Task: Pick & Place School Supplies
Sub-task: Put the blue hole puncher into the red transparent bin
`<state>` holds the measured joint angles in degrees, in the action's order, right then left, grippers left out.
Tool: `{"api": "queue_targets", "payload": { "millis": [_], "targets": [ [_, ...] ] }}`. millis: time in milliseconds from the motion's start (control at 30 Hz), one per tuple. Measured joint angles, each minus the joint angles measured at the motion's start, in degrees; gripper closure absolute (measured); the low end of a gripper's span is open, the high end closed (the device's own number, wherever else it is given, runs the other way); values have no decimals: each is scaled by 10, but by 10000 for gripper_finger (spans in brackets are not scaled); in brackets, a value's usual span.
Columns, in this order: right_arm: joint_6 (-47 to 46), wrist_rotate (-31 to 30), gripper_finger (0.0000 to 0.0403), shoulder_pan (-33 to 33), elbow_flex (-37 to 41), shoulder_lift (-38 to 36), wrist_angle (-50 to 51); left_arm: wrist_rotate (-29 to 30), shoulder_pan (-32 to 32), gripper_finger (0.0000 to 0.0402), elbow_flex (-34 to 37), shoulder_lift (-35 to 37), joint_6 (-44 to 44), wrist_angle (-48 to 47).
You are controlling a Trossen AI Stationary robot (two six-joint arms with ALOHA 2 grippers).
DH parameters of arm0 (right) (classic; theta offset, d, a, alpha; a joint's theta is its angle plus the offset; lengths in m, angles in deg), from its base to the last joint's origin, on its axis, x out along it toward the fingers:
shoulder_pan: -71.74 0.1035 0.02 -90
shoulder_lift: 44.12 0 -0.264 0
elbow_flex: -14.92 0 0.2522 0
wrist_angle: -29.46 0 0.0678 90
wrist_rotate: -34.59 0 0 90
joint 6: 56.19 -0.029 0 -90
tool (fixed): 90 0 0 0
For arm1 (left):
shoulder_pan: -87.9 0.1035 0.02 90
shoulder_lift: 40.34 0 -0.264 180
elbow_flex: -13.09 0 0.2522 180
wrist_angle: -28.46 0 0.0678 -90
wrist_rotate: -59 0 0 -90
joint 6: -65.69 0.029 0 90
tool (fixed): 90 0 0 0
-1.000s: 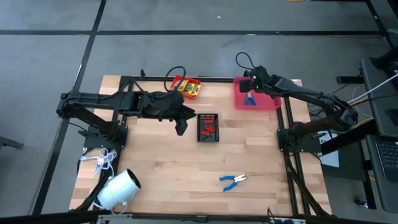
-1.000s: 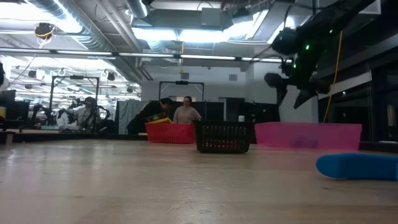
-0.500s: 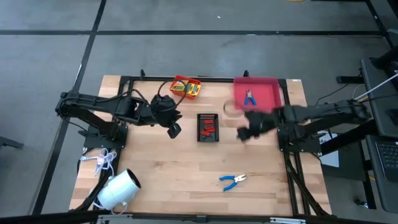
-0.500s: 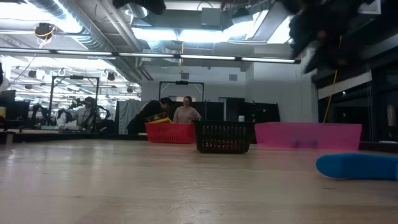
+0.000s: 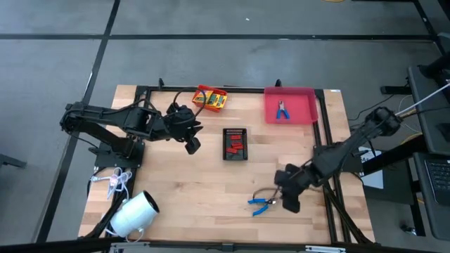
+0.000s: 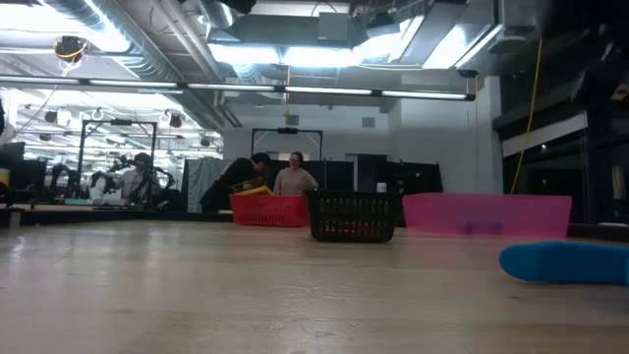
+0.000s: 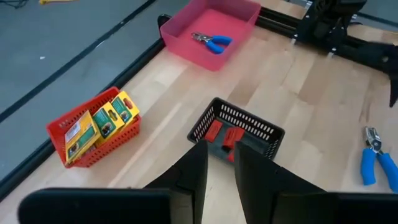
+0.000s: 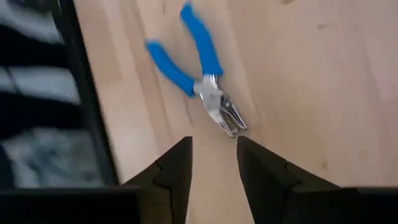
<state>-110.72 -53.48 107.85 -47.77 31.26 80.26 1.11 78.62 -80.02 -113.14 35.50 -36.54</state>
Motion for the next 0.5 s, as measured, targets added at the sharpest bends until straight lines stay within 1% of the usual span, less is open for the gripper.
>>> {"api": "queue_targets", "payload": {
  "millis": [100,200,367,500],
  "targets": [
    [82,-8,277,8,0,43,-2,-1,-2,329,0,0,-9,0],
    [125,-30,277,4,0,86,-14,3,-11,330,0,0,-20,0],
    [134,-12,272,-3,0,146,-115,5,-26,330,0,0,-35,0],
    [133,-8,261,3,0,157,-150,5,-38,329,0,0,-46,0]
  ]
}}
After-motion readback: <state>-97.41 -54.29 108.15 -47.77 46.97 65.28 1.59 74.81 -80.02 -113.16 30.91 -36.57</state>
